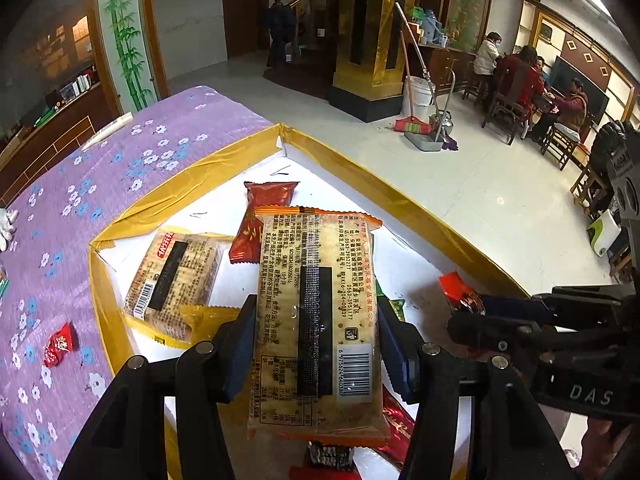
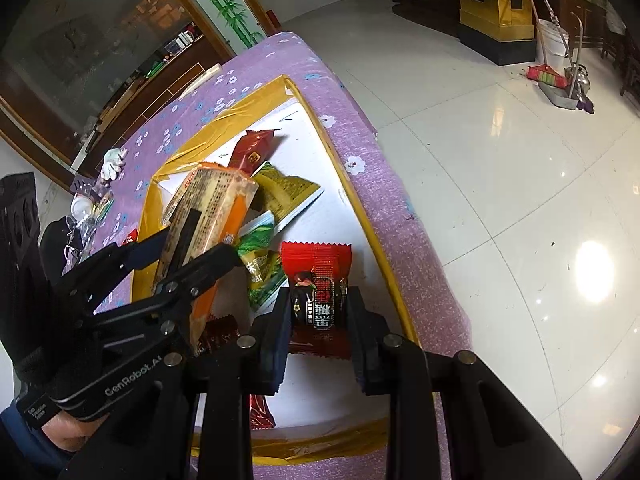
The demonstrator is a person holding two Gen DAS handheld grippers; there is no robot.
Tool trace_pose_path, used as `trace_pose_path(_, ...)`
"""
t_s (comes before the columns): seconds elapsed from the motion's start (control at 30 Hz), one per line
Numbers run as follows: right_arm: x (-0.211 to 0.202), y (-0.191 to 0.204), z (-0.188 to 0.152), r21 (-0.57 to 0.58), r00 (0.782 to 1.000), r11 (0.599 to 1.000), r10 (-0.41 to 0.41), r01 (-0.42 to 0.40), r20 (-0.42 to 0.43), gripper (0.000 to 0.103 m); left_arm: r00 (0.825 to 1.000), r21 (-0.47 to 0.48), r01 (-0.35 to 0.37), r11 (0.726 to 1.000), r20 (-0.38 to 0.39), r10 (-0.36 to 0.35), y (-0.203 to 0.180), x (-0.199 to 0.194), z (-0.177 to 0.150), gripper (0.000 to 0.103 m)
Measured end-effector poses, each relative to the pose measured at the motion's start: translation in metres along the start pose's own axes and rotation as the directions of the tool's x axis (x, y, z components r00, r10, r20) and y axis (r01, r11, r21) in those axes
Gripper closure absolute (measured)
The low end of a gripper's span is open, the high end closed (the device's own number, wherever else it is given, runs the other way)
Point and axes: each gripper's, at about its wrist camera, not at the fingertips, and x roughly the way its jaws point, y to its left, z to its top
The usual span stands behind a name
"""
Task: Organize snacks
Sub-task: 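Open the left tool to release the cracker pack while right releases the candy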
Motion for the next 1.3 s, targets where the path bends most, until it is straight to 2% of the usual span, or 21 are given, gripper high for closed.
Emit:
trace_pose_path(0.93, 0.001, 0.003, -0.002, -0.015, 1.000, 1.000, -0.014, 0.014, -0.001, 0.078, 1.000, -0.057, -0.018, 0.998, 0.004, 0.018, 0.007, 0.007, 0.007, 0.044)
trace_pose_path(1.3, 0.004, 0.008, -0.004, -0.048, 0.999, 0.998, -0.034, 0.034, 0.001, 0.078, 0.997, -0.045, -0.079, 0.996, -0.016, 0.078, 0.006, 0.006, -0.003, 0.044)
